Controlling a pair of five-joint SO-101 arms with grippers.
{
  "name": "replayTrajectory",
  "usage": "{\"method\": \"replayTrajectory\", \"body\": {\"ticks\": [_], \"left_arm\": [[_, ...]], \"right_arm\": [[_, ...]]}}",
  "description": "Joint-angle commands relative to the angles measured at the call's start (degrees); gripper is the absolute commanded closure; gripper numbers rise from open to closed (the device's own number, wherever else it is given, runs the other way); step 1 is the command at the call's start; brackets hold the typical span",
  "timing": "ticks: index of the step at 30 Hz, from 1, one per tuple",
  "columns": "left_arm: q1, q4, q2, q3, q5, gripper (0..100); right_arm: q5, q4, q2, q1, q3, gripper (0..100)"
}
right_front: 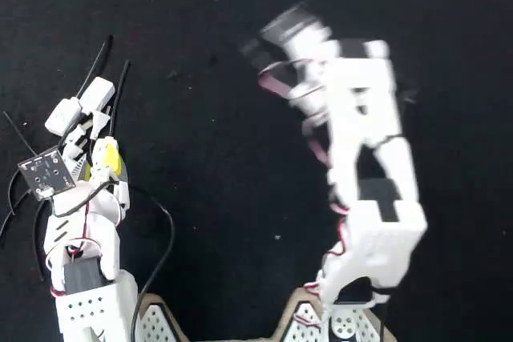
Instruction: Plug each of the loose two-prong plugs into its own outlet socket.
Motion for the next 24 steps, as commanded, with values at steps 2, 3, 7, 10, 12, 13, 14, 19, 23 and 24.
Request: {"method": "replayTrajectory", "body": {"ticks": [2,3,7,10,12,13,14,19,23,24], "left_arm": [[1.8,-1.2,-0.7,-0.1,1.0,83],[1.8,-1.2,-0.7,-0.1,1.0,83],[1.8,-1.1,-0.7,0.0,1.0,83],[1.8,-1.1,-0.7,0.0,1.0,83],[1.8,-1.1,-0.7,0.0,1.0,83],[1.8,-1.1,-0.7,0.0,1.0,83],[1.8,-1.1,-0.7,0.0,1.0,83],[1.8,-1.1,-0.7,0.0,1.0,83],[1.7,-1.0,-0.7,0.0,1.0,83],[1.6,-1.0,-0.7,0.0,1.0,83]], "right_arm": [[-10.2,6.9,4.4,10.2,-15.7,98.7],[-10.3,8.4,6.6,11.5,-18.7,98.7],[-10.2,11.3,16.7,16.4,-31.7,98.7],[-10.2,11.1,24.9,19.8,-41.7,98.7],[-10.2,11.0,30.5,21.2,-48.5,98.7],[-10.2,11.0,33.3,21.7,-51.7,98.7],[-10.2,10.9,36.0,22.2,-55.1,98.7],[-10.2,10.8,49.0,22.2,-68.9,98.7],[-10.2,9.9,56.0,22.1,-75.7,98.6],[-10.2,9.9,57.0,22.1,-76.5,98.6]]}}
